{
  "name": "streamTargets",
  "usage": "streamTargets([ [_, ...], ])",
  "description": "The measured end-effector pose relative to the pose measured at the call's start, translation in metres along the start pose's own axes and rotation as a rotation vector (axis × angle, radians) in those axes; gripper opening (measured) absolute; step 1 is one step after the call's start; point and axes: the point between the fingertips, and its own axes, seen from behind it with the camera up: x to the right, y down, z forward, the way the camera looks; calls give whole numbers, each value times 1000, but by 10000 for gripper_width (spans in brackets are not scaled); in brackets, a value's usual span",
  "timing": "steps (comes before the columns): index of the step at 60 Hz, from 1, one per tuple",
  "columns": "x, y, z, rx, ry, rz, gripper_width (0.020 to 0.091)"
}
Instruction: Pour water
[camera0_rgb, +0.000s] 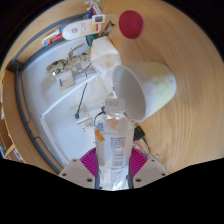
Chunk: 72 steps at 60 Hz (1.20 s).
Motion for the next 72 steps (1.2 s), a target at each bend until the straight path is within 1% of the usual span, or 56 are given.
streamTargets([
  [3, -1, 3, -1, -15, 10, -34, 379],
  [8, -14, 8, -5, -25, -8, -129, 379],
  [15, -51, 18, -21, -56, -29, -472, 381],
  [17, -62, 17, -25, -44, -47, -594, 381],
  [19, -77, 15, -33, -34, -38, -722, 381],
  [21, -89, 10, -38, -16, -43, -845, 395],
  [30, -134, -25, -62, 92, -24, -1328, 397],
  [36, -143, -63, -72, 184, 22, -1558, 409],
  [40, -142, -93, -77, 235, 88, -1686, 422],
  [45, -131, -136, -80, 279, 201, -1837, 439],
  [46, -125, -148, -77, 299, 197, -1863, 439],
  [49, -115, -166, -77, 296, 263, -1916, 440],
  [55, -96, -197, -69, 287, 309, -1961, 448],
  [64, -73, -230, -57, 294, 329, -1973, 447],
  [72, -68, -244, -50, 311, 295, -1983, 463],
])
